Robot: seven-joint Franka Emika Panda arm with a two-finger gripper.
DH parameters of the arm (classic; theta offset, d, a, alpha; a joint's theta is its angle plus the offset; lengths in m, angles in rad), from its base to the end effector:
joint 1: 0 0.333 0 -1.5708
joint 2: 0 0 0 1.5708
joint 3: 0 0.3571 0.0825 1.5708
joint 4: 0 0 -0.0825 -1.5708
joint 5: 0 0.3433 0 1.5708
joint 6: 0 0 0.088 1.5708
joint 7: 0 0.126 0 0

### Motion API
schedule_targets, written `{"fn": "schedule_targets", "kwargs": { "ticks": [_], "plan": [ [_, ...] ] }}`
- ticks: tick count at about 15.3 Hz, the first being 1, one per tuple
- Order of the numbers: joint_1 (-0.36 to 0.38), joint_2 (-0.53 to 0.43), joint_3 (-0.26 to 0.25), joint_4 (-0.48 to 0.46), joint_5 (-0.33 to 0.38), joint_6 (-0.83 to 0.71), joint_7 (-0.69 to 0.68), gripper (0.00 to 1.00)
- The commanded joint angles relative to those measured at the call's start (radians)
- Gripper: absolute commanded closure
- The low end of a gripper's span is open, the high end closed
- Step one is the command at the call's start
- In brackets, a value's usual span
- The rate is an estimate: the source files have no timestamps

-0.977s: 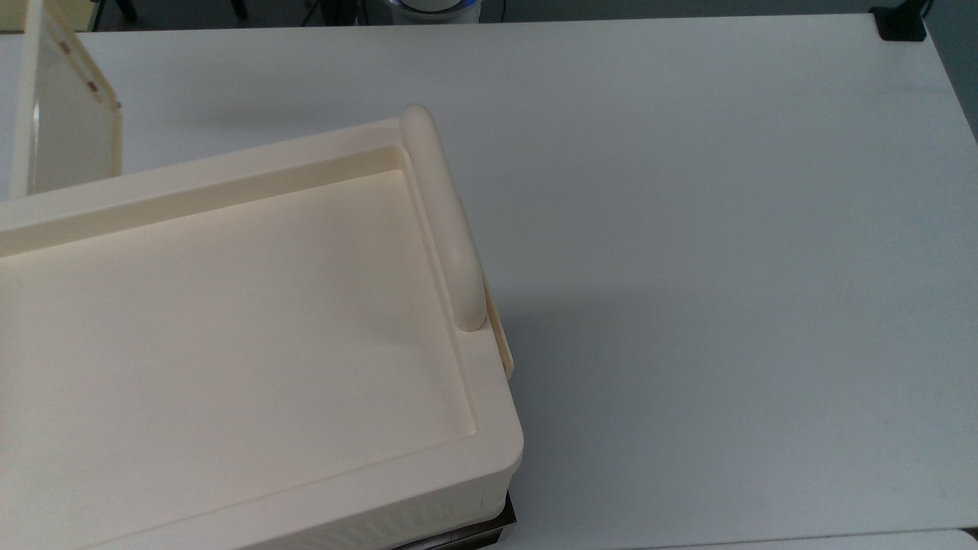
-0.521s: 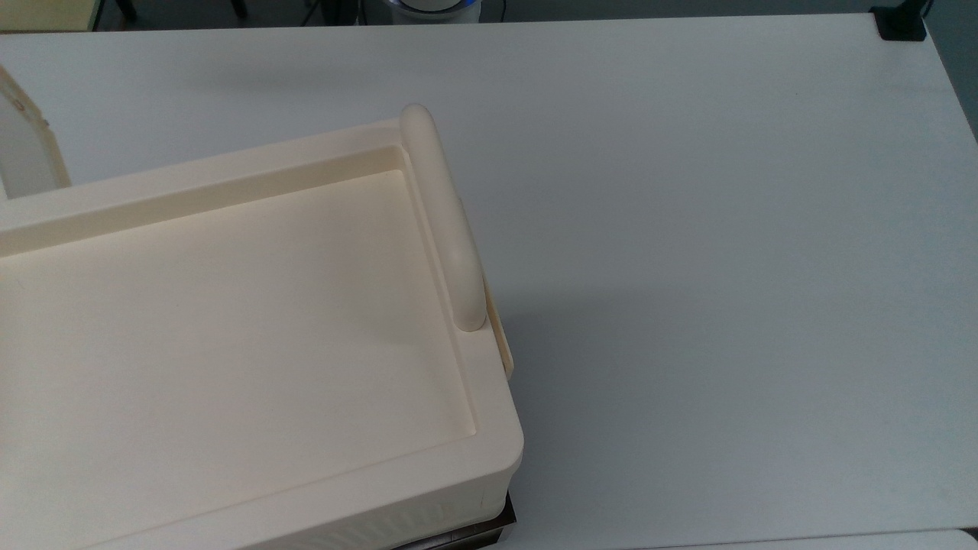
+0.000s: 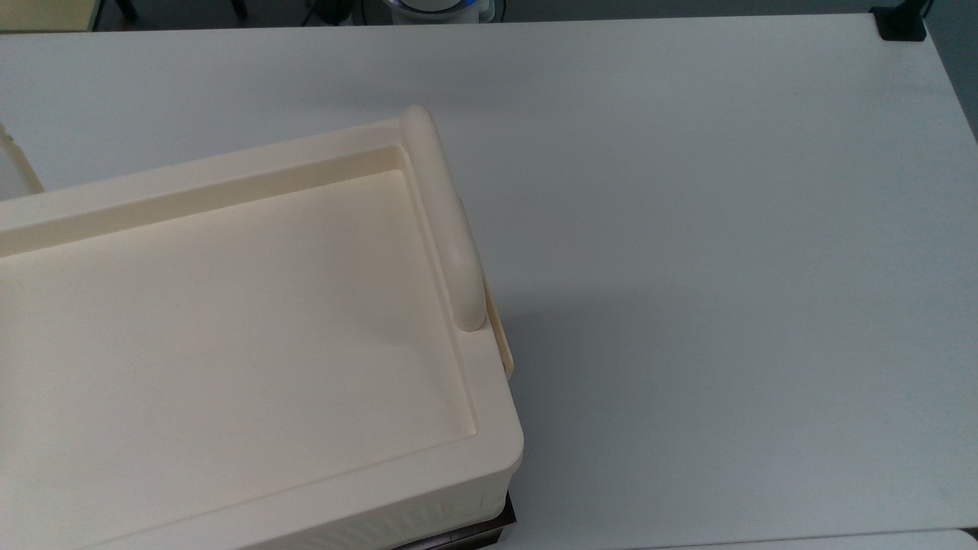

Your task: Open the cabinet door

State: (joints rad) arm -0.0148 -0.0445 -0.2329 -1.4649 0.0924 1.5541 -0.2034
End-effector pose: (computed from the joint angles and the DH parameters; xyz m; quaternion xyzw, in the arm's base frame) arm 0.4847 -0.1144 0.7133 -0.9963 0.0185 -0.0759 0.0351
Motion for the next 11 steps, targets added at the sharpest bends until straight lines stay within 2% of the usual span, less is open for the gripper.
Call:
{"fn": "schedule_targets", "kwargs": {
  "ticks": [1,4,11],
  "plan": [
    [0.102,-0.006,-0.008,-0.015,-0.02,-0.037,0.107,0.0],
    [0.151,0.005,-0.008,-0.041,-0.019,-0.026,0.131,0.0],
    [0.136,0.049,0.017,-0.054,-0.033,0.046,0.046,0.0]
  ]
}}
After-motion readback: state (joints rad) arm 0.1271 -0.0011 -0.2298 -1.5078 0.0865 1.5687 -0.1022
